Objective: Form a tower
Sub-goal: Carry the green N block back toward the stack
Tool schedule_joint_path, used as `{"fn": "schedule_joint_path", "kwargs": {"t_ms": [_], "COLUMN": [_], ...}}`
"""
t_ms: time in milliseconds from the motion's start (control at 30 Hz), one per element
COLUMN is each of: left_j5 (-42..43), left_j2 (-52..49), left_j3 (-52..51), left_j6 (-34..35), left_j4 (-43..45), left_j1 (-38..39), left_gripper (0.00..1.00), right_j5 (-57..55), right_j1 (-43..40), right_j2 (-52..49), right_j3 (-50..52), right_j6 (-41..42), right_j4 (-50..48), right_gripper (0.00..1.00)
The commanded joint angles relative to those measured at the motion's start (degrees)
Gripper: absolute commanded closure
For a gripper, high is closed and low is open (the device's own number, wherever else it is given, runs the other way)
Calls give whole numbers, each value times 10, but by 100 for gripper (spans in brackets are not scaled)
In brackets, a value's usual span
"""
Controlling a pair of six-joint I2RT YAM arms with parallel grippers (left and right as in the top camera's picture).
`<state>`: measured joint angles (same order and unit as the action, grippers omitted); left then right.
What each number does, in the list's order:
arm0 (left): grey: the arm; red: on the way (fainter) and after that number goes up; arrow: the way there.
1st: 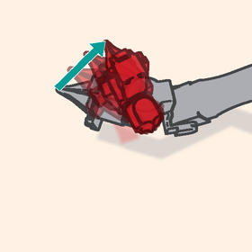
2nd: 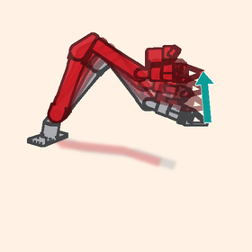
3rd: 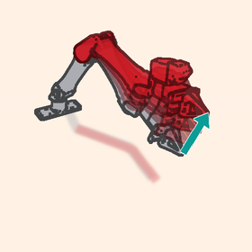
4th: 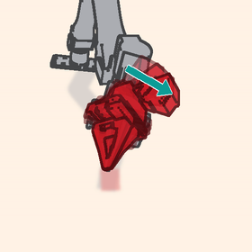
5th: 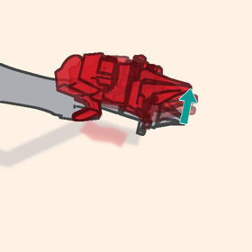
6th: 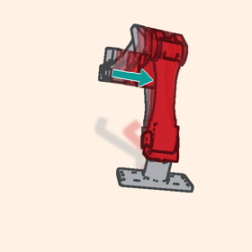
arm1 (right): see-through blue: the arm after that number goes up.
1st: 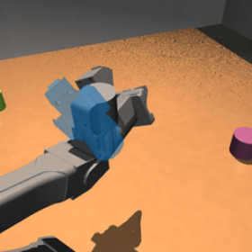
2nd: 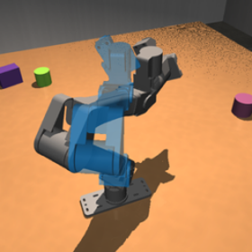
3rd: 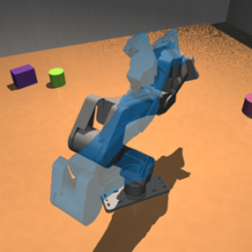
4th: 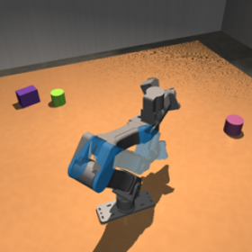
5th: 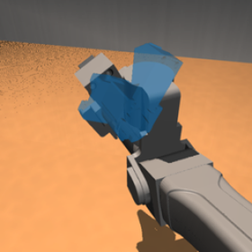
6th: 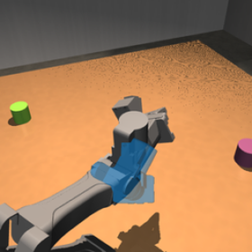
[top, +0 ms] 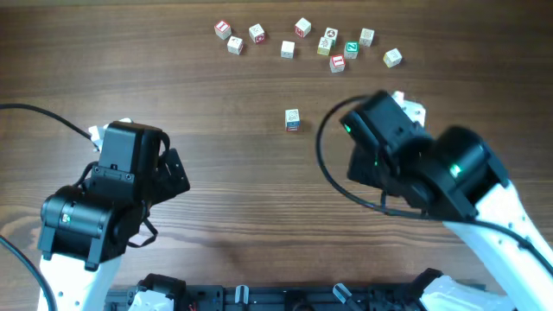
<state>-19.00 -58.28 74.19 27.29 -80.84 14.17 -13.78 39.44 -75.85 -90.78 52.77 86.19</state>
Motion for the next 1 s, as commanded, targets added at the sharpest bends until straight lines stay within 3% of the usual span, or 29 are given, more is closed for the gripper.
{"fn": "schedule_joint_path", "kwargs": {"t_ms": [0,233,367,667,800,900,967], "left_j5": [1,1,1,1,1,1,1], "left_j2": [0,0,0,0,0,0,0], "left_j3": [-2,-2,-2,-2,-2,-2,-2], "left_j6": [5,5,5,5,5,5,5], "left_j4": [0,0,0,0,0,0,0], "left_j1": [-3,-3,-3,-3,-3,-3,-3], "left_gripper": [0,0,0,0,0,0,0], "right_j5": [-29,-29,-23,169,186,187,191], "right_j1": [1,1,1,-55,-75,-89,-89], "right_j2": [38,38,-2,-191,-253,-330,-355], "right_j3": [95,110,110,106,29,-82,-103], "right_j6": [30,9,-78,-247,-287,-310,-327], "right_j4": [-60,-180,-269,-489,-462,-375,-346], "right_gripper": [95,96,90,88,87,89,90]}}
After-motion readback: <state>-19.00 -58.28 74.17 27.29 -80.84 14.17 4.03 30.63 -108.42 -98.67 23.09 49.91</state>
